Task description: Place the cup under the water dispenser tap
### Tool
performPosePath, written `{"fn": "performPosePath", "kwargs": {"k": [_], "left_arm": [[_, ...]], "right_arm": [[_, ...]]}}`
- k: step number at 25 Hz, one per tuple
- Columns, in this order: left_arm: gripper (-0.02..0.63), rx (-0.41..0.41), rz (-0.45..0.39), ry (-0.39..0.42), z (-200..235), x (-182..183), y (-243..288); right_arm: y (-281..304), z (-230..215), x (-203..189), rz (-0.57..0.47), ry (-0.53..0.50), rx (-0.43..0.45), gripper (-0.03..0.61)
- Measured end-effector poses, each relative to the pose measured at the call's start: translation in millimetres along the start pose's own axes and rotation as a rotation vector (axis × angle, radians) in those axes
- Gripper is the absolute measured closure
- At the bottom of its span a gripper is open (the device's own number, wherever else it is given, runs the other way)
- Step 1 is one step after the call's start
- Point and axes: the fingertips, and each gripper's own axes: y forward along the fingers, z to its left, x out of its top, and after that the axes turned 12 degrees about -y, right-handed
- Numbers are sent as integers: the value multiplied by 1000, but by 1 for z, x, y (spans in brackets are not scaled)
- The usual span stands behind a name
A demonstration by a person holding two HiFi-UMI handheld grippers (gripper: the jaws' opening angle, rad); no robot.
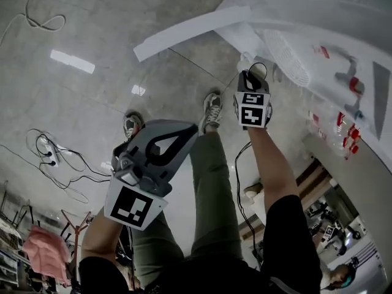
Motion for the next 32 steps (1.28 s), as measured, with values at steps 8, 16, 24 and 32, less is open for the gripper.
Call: {"fn": "performPosePath", "kwargs": {"k": [8, 16, 24, 32], "left_arm": [[594, -39, -13, 49, -46, 58, -18], [594, -68, -9, 63, -84, 94, -18], [594, -75, -20, 75, -112, 122, 5], [594, -66, -45, 64, -130, 147, 37]], "right_arm": [[-83, 12, 8, -38, 15, 47, 512], [-168, 4, 17, -67, -70, 129, 512], [-229, -43, 27, -126, -184, 120, 512], [-241, -103, 34, -149, -238, 62, 512]]}}
